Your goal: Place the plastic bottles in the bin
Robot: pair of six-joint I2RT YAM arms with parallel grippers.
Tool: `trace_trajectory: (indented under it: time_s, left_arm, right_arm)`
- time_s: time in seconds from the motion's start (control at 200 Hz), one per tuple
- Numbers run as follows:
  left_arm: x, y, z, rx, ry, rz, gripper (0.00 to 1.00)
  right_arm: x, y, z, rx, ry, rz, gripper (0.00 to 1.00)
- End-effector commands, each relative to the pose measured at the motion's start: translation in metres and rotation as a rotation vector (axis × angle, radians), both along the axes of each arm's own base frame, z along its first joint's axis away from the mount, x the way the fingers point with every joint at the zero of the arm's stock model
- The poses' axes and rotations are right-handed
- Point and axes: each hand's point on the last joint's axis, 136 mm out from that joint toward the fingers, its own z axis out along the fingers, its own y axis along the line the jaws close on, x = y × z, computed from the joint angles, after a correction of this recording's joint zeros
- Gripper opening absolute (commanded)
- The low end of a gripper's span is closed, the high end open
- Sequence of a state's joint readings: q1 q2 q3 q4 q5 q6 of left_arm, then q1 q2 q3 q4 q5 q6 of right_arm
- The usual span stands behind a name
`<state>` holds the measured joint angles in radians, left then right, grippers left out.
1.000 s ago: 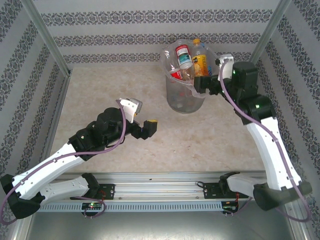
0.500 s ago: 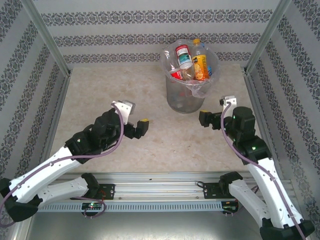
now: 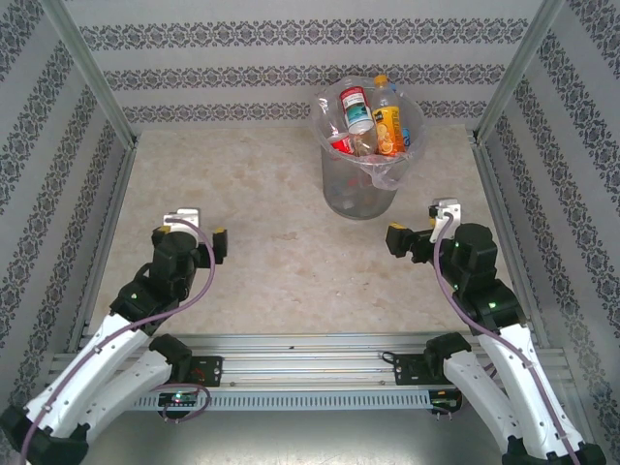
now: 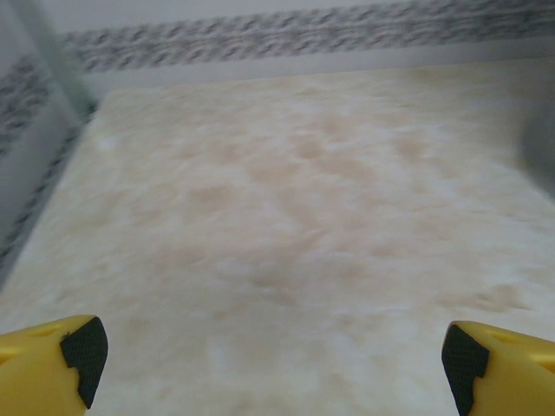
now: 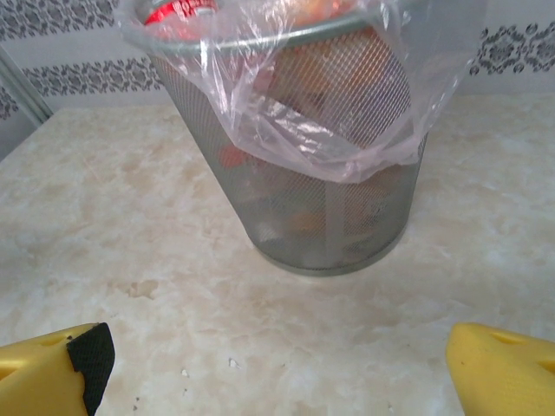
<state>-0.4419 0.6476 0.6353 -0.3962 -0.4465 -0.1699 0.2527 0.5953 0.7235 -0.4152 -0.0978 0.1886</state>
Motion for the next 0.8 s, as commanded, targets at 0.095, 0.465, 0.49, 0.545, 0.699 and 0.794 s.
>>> trace_trajectory:
  time_s: [0.095, 0.465, 0.49, 0.545, 0.699, 0.794]
  left_arm:
    - [0.029, 0.023, -0.009, -0.023, -0.136, 0.055, 1.00]
    - [0.083, 0.038, -0.070, 0.031, -0.116, 0.053, 1.00]
    - [0.087, 0.039, -0.071, 0.025, -0.122, 0.055, 1.00]
    - [0.094, 0.043, -0.079, 0.027, -0.124, 0.066, 1.00]
    - [0.110, 0.047, -0.089, 0.052, -0.150, 0.067, 1.00]
    - [0.115, 0.046, -0.092, 0.037, -0.174, 0.063, 1.00]
  right_arm:
    - [-0.004, 0.002, 0.008, 0.029, -0.025, 0.007, 0.98]
    - [0.000, -0.001, 0.002, 0.003, -0.022, -0.018, 0.98]
    - [0.000, -0.002, 0.000, -0.001, -0.017, -0.020, 0.98]
    - [0.001, -0.001, -0.002, -0.016, -0.017, -0.012, 0.98]
    - [0.001, -0.003, -0.006, -0.027, -0.018, -0.021, 0.98]
    - [0.002, -0.004, -0.008, -0.035, -0.010, -0.026, 0.98]
